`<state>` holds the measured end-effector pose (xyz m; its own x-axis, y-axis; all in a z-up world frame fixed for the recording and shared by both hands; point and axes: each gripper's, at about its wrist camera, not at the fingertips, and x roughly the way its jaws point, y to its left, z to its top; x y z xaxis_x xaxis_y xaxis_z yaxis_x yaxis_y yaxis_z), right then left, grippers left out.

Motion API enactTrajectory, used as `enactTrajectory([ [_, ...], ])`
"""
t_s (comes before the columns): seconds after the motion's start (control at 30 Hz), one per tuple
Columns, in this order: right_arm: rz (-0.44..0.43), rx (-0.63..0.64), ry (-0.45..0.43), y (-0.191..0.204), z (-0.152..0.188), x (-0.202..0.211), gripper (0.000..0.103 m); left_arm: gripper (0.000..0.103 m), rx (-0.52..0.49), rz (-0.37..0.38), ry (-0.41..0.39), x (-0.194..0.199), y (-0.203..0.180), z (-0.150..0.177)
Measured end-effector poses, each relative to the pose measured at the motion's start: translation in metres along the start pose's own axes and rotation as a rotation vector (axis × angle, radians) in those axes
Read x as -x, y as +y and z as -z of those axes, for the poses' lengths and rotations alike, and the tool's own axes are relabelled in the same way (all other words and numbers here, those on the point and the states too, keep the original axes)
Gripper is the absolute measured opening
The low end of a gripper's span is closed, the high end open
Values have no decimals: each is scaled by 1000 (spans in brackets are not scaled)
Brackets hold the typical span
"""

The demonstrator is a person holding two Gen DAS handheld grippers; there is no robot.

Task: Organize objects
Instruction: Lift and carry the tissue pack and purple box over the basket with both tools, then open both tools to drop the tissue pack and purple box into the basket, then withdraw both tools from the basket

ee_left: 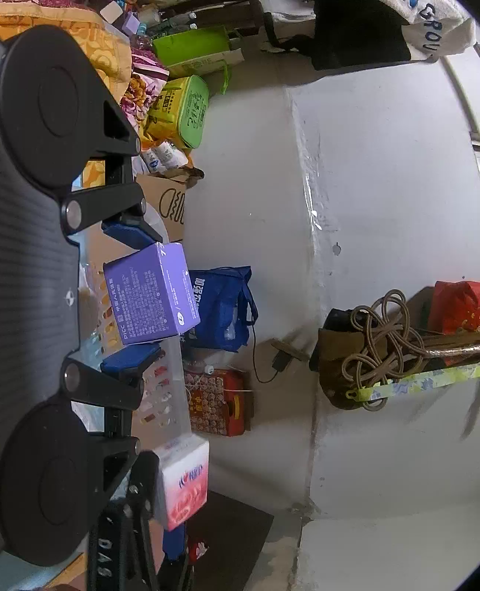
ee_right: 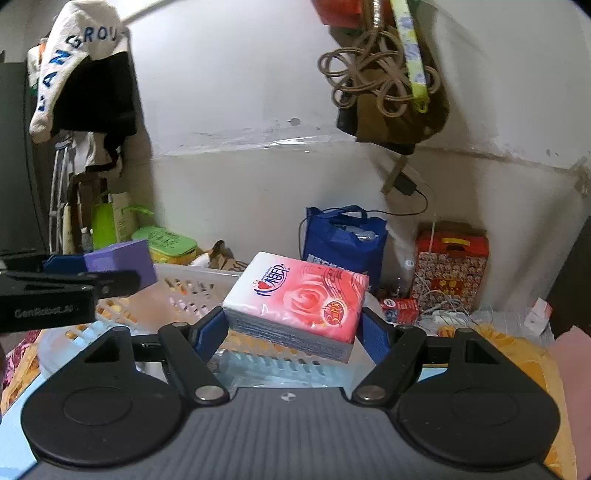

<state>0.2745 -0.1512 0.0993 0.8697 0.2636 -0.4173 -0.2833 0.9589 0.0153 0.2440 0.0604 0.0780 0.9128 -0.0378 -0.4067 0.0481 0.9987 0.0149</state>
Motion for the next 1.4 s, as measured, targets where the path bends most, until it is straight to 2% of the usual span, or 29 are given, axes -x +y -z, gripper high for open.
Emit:
enactTrajectory([
  [0.23,-45,-17,7,2,-5,0,78,60,11,16,29,-9,1,1],
  [0.3,-60,-5,10,6,-6,1,84,63,16,25,24,-9,2,2],
  [0.33,-69,14,18,8,-7,-1,89,72,16,27,16,-8,3,3],
  [0.37,-66,34,7,10,-7,0,99,80,15,25,6,-8,3,3],
  [0.4,-37,47,-31,13,-5,4,103,95,12,22,-5,-7,3,4],
  [0.43,-11,53,-64,14,-4,8,103,97,5,15,-17,-5,3,4],
  [0.6,-33,34,-63,8,-8,13,103,98,-2,-4,-46,0,3,3],
  [0.7,-43,33,-57,7,-10,17,103,102,5,-14,-72,5,2,3],
  [0.87,-45,16,9,11,-16,28,103,103,-11,-110,-43,11,-2,-2],
  [1.03,5,-31,3,18,0,54,103,103,-17,-96,3,29,3,0],
  [1.13,-16,-75,18,21,13,65,103,103,-17,-72,19,43,6,6],
  [1.23,-62,-98,49,21,23,72,103,103,-38,-96,36,58,5,19],
  [1.3,-90,-93,35,23,29,74,103,103,-28,-83,31,65,5,28],
  [1.4,19,-9,29,36,31,73,103,103,0,-38,51,68,2,36],
])
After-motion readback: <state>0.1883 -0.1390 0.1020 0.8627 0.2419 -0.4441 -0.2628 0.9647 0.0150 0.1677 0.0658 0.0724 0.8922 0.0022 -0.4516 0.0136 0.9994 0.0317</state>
